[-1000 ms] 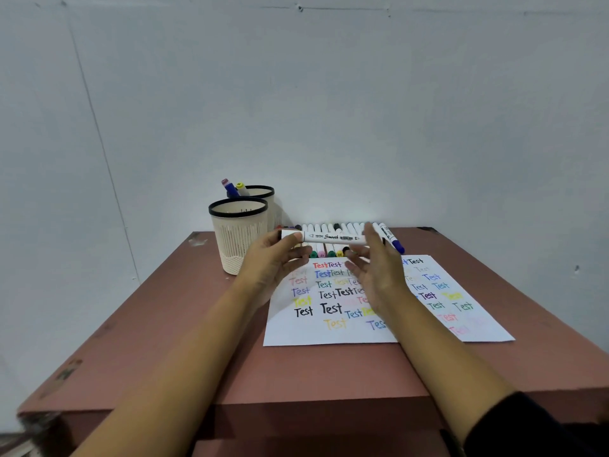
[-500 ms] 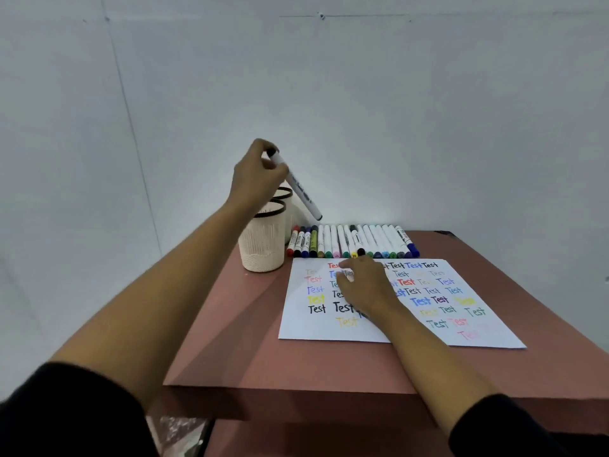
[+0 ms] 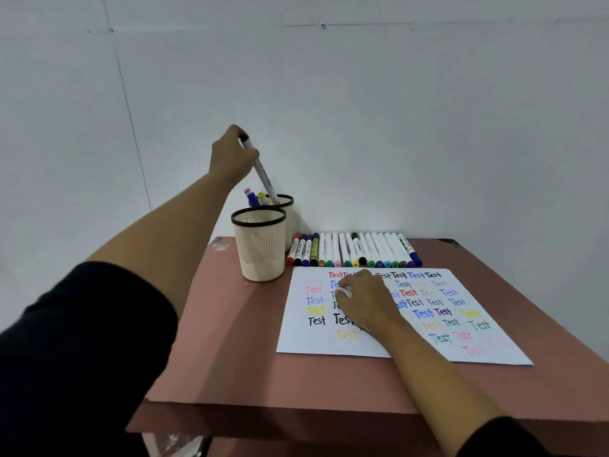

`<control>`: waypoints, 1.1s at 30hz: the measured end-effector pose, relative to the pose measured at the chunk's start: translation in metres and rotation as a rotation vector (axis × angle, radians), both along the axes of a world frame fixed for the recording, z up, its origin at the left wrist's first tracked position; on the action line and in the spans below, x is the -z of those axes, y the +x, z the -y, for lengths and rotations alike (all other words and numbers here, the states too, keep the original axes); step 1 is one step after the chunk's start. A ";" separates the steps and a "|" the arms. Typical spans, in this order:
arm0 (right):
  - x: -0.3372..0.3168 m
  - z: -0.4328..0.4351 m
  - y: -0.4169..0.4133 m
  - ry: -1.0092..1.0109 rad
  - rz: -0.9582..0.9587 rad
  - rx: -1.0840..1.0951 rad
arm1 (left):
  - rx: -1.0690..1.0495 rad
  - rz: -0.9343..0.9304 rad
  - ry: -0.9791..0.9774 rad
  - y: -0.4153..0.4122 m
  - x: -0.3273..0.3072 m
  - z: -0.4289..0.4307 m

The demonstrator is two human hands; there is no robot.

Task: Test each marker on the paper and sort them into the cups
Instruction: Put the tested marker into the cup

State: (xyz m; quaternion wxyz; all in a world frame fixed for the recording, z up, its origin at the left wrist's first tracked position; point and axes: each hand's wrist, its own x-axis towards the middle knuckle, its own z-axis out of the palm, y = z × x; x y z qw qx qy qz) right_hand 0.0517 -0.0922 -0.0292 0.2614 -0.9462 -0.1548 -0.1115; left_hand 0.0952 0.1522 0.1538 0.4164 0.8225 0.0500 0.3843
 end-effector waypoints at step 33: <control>-0.017 0.004 -0.005 0.390 -0.111 0.068 | 0.324 -0.255 0.307 -0.056 0.133 0.101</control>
